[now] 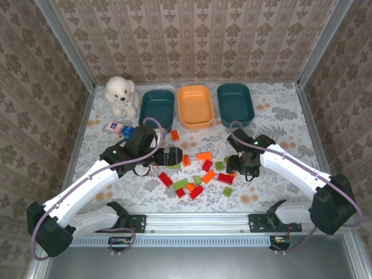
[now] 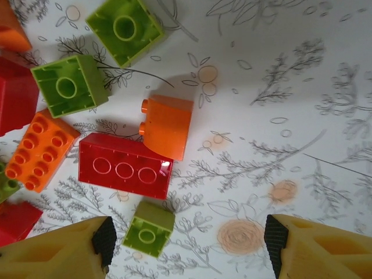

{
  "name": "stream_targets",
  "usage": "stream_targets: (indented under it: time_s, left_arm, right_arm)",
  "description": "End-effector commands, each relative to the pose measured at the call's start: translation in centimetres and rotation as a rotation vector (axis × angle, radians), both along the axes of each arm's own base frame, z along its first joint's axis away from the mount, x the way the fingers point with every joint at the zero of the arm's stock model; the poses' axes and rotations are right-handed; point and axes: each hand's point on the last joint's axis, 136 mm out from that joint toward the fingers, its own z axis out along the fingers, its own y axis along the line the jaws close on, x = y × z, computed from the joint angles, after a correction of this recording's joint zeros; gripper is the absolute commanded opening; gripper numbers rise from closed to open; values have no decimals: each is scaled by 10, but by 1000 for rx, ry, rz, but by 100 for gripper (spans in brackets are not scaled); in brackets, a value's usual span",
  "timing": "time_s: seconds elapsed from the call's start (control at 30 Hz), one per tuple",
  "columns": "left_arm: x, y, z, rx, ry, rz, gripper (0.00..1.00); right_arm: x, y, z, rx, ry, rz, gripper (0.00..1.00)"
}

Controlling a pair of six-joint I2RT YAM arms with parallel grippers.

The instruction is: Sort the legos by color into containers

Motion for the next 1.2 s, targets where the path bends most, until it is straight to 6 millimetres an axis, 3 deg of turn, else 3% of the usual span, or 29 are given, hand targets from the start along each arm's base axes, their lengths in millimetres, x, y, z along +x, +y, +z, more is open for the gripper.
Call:
stream_targets:
  time_s: [0.0,0.3,0.8,1.17]
  left_arm:
    - [-2,-11,16,-85,-12,-19,100]
    - [-2,-14,21,-99,-19,-27,100]
    - [-3,-18,29,-146,-35,-27,100]
    - [-3,-18,29,-149,-39,-20,100]
  right_arm:
    - [15,17,-12,71,-38,-16,70]
    - [38,10,-41,-6,-11,-45,59]
    - [36,11,-67,-23,59,-84,57]
    - [27,3,-81,-51,90,-124,41]
